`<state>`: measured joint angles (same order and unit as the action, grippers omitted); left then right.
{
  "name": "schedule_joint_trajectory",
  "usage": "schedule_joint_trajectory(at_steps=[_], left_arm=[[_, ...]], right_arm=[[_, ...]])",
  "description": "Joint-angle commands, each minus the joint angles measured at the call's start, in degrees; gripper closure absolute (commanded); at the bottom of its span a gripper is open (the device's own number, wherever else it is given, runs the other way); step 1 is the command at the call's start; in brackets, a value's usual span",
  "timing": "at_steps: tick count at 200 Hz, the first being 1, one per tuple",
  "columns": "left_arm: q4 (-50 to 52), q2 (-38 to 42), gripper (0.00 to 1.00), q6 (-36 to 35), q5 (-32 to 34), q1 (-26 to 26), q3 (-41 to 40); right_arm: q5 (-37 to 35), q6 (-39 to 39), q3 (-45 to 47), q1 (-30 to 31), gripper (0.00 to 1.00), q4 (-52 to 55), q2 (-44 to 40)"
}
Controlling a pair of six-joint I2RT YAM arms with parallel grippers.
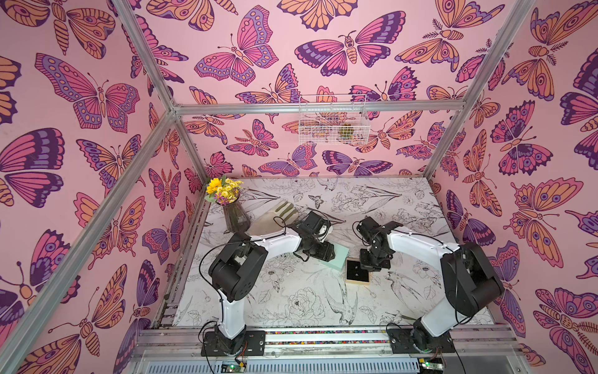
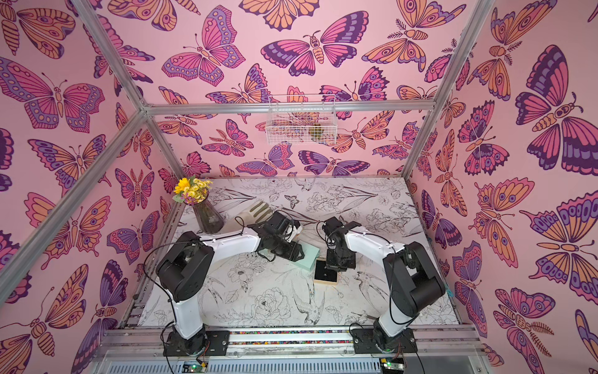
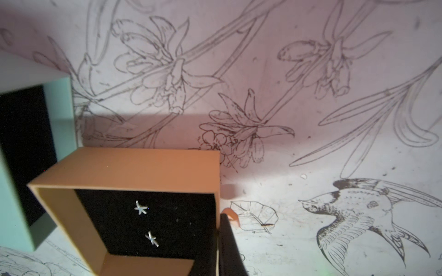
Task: Place the earrings into the drawer-style jewelry box
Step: Close the drawer of the jewelry box.
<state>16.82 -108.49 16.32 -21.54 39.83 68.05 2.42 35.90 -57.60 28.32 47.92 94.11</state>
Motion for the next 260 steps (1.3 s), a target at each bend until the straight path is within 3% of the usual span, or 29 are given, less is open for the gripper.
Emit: schedule_joint_trajectory(at_steps=[1, 86, 260], left_arm=[[1.82, 0.03, 0.36, -1.79, 0.4, 0.24, 0.54], [2.53, -0.6, 0.4, -3.11, 0.63, 0.42, 0.22], [3.42, -1.69, 0.41, -3.23, 1.47, 0.78, 0.22]], right_arm=[[-1.27, -0.94, -2.35, 0.67, 0.96, 1.74, 1.6], [-3.05, -0.4, -6.26, 0.77, 0.98, 0.73, 4.9], [-9.82, 8.07, -11.14, 0.56, 1.0, 1.42, 8.29]])
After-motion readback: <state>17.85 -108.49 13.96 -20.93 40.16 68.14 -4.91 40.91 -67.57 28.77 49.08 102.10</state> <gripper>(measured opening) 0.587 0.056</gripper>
